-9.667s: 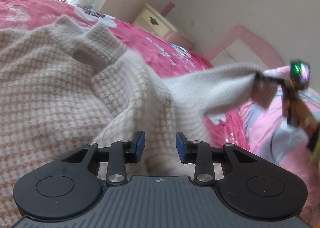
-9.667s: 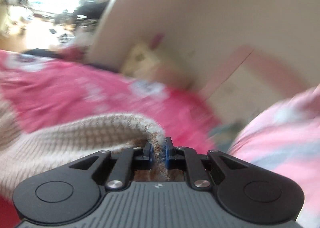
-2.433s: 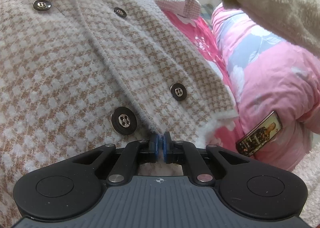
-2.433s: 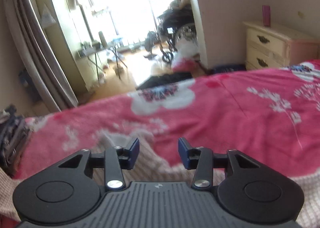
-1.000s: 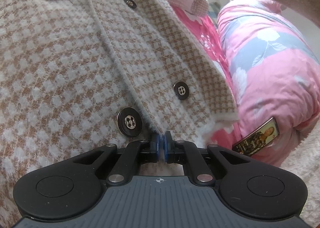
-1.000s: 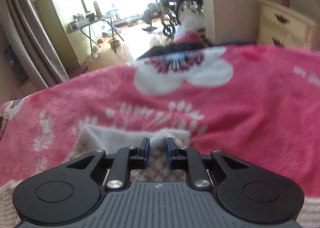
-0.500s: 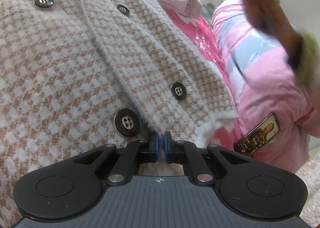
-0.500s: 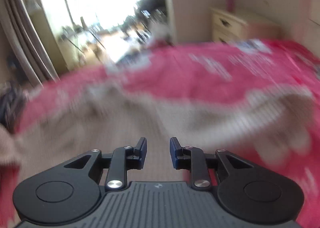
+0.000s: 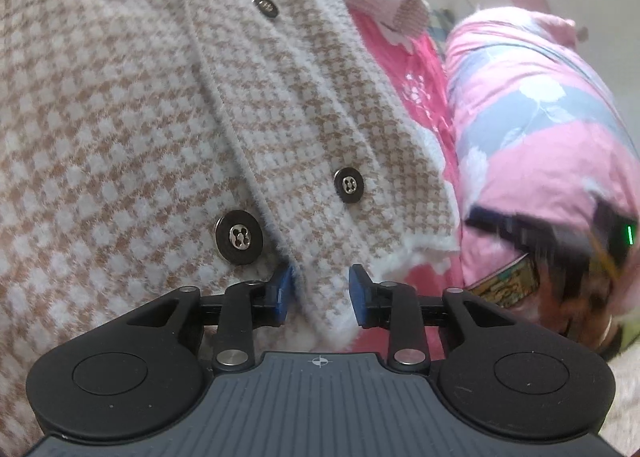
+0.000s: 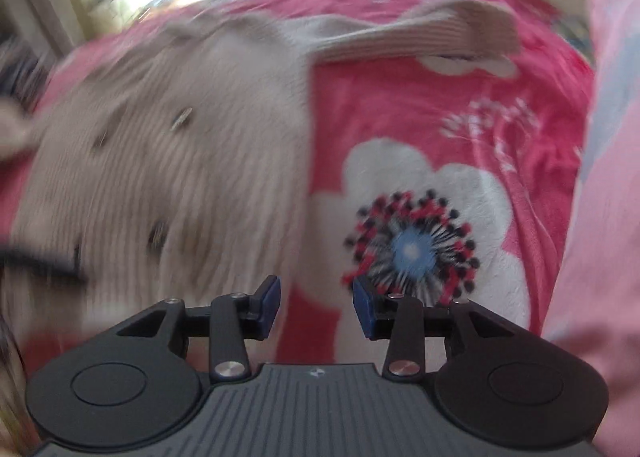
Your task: Fold clothes
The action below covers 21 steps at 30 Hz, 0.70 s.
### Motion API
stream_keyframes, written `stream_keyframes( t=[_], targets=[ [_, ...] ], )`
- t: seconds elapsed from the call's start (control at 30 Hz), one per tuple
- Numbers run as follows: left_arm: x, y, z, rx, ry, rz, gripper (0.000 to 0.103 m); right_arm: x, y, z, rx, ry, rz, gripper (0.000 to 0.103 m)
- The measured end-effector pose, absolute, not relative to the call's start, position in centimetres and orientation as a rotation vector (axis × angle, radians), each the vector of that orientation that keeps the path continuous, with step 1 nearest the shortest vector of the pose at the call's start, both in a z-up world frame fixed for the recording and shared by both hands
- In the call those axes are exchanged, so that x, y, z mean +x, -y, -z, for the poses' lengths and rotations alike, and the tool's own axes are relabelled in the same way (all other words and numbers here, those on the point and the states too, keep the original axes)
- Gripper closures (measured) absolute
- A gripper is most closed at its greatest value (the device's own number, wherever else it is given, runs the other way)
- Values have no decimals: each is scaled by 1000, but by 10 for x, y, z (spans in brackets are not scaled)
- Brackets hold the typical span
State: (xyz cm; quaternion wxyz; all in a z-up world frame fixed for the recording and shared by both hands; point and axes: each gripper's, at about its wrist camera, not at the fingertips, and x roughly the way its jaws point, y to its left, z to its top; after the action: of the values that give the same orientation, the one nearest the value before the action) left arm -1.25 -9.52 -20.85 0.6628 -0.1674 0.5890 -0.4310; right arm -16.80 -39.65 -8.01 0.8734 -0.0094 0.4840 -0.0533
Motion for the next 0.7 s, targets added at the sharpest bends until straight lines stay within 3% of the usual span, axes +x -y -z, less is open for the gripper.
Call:
stream_keyframes(
  t=[0.1,0.13,0.3,0.37,0.43,0.5,0.7],
  targets=[
    [-12,101,210,-389,-1348,939,75,-186,369,88,-186,-998,50,59],
    [-12,103,211,-398,-1354,927,75,-192,360,91,-241,-993,30,54],
    [-15,108,206,-378,-1343,884,98,-201,336,121,-454,-1012,-12,51],
    [-17,107,203,-372,-1329,875,101,-200,331,135,-511,-1022,-11,55],
    [-19,106,200,-367,-1314,867,101,-197,332,137,-496,-1001,18,68],
    [-20,104,197,-371,-1303,867,102,-196,337,133,-458,-968,71,74],
    [-17,96,204,-329,-1320,873,102,-190,376,137,-262,-1033,209,75]
  ],
)
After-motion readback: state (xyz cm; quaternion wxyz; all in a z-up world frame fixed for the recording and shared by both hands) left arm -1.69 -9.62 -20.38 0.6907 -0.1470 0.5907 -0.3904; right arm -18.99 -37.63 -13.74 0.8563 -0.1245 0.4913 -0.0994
